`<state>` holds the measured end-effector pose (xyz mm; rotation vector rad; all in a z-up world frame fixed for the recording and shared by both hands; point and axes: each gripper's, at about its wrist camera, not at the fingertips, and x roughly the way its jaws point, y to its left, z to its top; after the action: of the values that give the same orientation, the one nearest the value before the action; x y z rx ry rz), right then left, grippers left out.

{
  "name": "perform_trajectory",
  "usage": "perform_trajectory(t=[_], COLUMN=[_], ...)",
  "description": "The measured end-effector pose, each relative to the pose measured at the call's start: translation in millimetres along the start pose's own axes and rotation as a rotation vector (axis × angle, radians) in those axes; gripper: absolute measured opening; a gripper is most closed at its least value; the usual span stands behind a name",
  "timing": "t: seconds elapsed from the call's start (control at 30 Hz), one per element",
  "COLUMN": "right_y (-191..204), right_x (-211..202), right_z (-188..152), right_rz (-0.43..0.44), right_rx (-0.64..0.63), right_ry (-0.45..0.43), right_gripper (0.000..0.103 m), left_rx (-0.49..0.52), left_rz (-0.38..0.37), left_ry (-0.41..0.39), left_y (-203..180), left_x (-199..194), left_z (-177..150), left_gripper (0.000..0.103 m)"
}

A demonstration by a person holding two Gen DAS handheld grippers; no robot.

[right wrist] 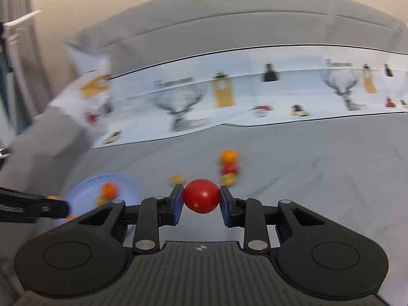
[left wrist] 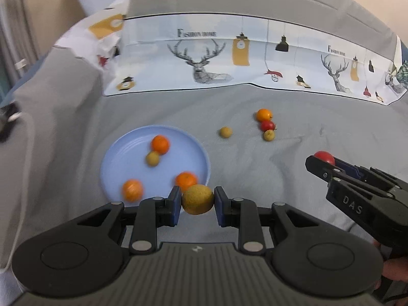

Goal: Organize fruits
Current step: 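Carry the yellow fruit over the plate while the right tool carries the red tomato there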

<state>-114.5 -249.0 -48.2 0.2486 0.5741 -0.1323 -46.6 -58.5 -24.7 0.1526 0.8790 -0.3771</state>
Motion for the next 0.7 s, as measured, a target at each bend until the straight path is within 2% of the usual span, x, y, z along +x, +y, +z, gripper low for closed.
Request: perform_trajectory(t=[0.2,0.37,0.7], right_y=[44.8,69.5,104.0], right_x=[-44.2,-71.4,-97.4], right_z=[-11.4,-23.8,-34.5], right_rz=[0.05,0.071,0.1], right_rx=[-0.06,-0.129,-0.259], right_ry=[0.003,0.003,-0.031], right_gripper=[0.032,0.032,0.032], left_rx=[-0.01,-0.083,-0.144], left_rz=[0.076,0.1,0.073], left_ry=[-0.047,-0.082,-0.124], left_y=[35.8,63.7,80.8], left_x=[-42.8,-68.3,-87.4], left_z=[-40.2,-56.4,-65.7], left_gripper=[0.031,0.031,0.031])
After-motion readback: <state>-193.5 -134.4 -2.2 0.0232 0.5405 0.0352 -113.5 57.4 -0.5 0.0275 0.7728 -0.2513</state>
